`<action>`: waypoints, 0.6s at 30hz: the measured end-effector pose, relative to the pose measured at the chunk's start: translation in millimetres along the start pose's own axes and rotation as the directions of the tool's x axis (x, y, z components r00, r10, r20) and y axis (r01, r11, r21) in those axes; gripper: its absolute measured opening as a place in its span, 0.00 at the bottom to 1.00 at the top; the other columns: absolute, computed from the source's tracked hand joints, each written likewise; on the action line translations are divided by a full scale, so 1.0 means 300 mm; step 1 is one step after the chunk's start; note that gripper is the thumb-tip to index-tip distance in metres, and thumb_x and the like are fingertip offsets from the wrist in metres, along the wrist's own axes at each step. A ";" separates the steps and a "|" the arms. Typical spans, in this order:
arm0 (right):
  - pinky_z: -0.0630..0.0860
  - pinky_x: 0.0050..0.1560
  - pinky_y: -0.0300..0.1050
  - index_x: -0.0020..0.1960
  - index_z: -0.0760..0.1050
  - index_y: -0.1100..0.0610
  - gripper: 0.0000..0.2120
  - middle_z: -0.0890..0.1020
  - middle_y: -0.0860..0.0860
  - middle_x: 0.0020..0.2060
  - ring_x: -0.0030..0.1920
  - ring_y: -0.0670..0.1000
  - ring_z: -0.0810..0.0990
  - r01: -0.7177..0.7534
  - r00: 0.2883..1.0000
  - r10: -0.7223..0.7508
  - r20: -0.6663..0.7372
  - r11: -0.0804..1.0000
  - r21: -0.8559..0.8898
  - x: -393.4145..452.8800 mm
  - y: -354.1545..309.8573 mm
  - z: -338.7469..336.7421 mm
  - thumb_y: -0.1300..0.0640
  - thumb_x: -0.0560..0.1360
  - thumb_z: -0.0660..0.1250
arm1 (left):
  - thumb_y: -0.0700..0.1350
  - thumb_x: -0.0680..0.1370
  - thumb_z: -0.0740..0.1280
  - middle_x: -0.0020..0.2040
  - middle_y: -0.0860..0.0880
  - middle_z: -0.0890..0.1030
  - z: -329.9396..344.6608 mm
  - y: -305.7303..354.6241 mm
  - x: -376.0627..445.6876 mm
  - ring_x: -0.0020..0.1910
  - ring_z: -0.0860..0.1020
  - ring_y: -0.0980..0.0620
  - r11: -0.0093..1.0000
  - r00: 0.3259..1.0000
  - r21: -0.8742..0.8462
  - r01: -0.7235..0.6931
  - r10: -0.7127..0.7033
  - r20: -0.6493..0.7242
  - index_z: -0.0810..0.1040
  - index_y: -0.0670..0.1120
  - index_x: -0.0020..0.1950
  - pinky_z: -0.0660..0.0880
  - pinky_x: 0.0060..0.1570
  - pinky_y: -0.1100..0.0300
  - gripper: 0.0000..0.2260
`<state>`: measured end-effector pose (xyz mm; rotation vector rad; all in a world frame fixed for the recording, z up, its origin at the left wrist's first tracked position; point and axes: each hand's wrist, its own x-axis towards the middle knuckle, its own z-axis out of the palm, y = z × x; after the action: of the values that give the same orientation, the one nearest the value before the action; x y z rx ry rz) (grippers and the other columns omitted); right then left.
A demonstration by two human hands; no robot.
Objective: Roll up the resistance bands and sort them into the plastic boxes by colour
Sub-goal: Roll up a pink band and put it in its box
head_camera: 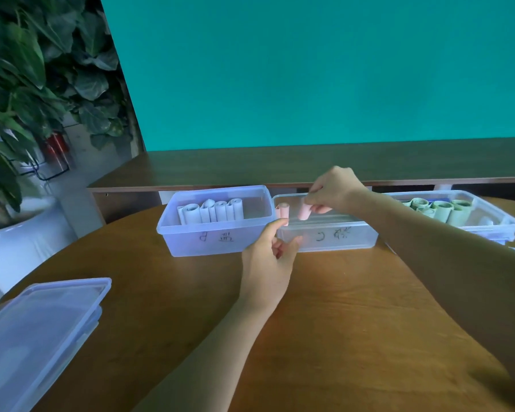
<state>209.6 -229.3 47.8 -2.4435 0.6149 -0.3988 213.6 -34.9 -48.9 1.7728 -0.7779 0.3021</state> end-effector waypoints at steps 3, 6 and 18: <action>0.84 0.47 0.41 0.42 0.86 0.61 0.07 0.87 0.51 0.33 0.36 0.48 0.87 -0.018 0.999 0.019 0.051 1.000 -0.017 0.026 0.007 0.035 0.56 0.73 0.74 | 0.54 0.78 0.71 0.38 0.57 0.77 0.001 -0.004 0.002 0.42 0.77 0.59 1.000 1.000 -0.012 -0.020 0.020 0.014 0.79 0.51 0.66 0.70 0.38 0.74 0.18; 0.84 0.49 0.45 0.43 0.85 0.61 0.10 0.87 0.51 0.35 0.38 0.49 0.87 -0.026 0.997 0.029 0.078 0.999 -0.043 0.034 0.012 0.045 0.54 0.74 0.74 | 0.53 0.78 0.71 0.39 0.59 0.78 0.004 -0.003 0.003 0.43 0.77 0.62 0.998 0.998 -0.011 -0.057 0.057 -0.015 0.80 0.50 0.64 0.71 0.39 0.75 0.17; 0.68 0.33 0.40 0.44 0.82 0.67 0.21 0.77 0.52 0.28 0.30 0.50 0.70 0.080 0.991 -0.109 0.081 0.951 0.299 -0.130 -0.084 -0.108 0.47 0.72 0.76 | 0.41 0.72 0.79 0.53 0.53 0.82 0.009 0.060 0.061 0.54 0.77 0.53 0.953 0.884 0.113 -0.280 0.302 -0.358 0.84 0.45 0.54 0.73 0.55 0.68 0.12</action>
<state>171.8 -206.3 83.1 -2.1955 0.3677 -0.3787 215.5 -46.6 -26.1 1.5809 -0.7613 0.8463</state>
